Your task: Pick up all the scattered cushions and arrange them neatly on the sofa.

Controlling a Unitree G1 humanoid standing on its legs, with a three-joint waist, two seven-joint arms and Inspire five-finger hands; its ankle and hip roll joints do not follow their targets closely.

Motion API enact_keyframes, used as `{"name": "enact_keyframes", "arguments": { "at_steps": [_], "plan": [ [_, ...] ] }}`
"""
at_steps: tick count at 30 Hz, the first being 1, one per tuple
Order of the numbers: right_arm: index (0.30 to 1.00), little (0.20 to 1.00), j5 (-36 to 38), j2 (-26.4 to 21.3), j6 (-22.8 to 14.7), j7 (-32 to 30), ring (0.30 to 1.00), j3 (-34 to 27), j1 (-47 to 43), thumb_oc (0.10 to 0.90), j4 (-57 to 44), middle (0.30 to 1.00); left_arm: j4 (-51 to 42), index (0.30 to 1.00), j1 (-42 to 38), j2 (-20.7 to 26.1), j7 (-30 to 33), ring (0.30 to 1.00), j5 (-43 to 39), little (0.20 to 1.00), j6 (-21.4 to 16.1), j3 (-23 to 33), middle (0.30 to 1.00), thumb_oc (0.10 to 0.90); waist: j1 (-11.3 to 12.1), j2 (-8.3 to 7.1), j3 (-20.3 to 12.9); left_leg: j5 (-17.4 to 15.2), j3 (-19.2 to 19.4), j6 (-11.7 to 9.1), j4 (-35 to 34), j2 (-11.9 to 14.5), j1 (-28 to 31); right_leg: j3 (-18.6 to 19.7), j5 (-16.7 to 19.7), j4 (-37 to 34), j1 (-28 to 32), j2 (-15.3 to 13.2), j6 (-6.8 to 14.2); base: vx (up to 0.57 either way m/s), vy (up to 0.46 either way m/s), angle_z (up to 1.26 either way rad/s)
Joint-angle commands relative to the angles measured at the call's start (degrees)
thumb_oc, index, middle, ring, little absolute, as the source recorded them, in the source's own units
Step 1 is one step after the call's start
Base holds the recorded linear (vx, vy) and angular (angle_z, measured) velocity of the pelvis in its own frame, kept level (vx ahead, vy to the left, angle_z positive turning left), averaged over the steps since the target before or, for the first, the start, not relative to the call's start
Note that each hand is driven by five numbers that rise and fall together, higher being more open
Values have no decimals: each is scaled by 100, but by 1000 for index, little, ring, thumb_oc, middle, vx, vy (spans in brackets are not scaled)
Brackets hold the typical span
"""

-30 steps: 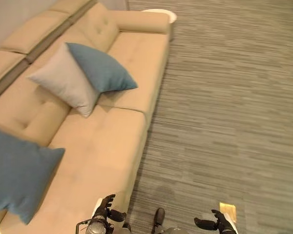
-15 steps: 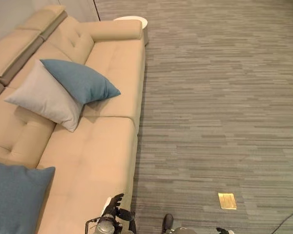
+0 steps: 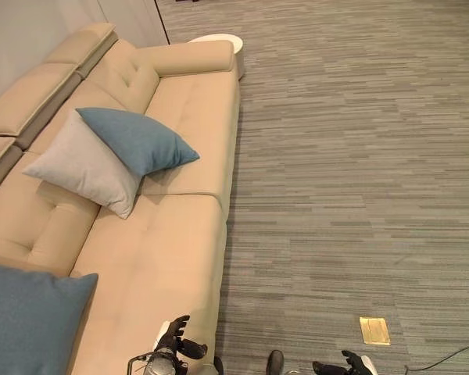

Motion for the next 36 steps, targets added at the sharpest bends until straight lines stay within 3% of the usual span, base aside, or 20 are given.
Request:
{"name": "enact_keyframes", "arguments": {
  "at_steps": [1,15,16,32,36],
  "plan": [
    [900,900,107,-161,-101,-178,900,-63,-12,800,-34,900,-76,900,-237,10,47,900,19,900,-213,-133,900,800,74,-115,-30,-468,1,93,340,37,-47,75,-305,-55,339,-201,829,35,8,-14],
    [900,900,-42,-143,-78,-170,900,52,-41,800,170,900,140,900,-196,-17,76,900,90,900,-206,-77,900,800,93,-112,-191,-568,49,154,-538,-41,349,-59,-265,-55,288,-261,933,3,13,5],
    [900,900,699,-204,123,328,900,-132,-370,800,389,900,716,900,-569,168,-255,900,537,900,130,-194,900,800,-338,-96,-534,-362,964,334,-1670,-59,403,-31,-308,-55,-76,-453,1082,17,10,10],
    [900,900,642,-198,74,355,900,-58,-344,800,421,900,783,900,-451,221,-289,900,496,900,111,-100,900,800,-271,-165,-555,-346,792,267,-1670,18,659,13,-462,-55,177,-317,954,10,-29,2],
    [900,900,588,-234,68,374,900,-23,-381,800,484,900,763,900,-508,216,-329,900,466,900,83,-150,900,800,-224,-233,-401,-420,588,273,-1257,21,442,113,-462,-55,160,-290,872,-57,-43,6]
  ]
}}
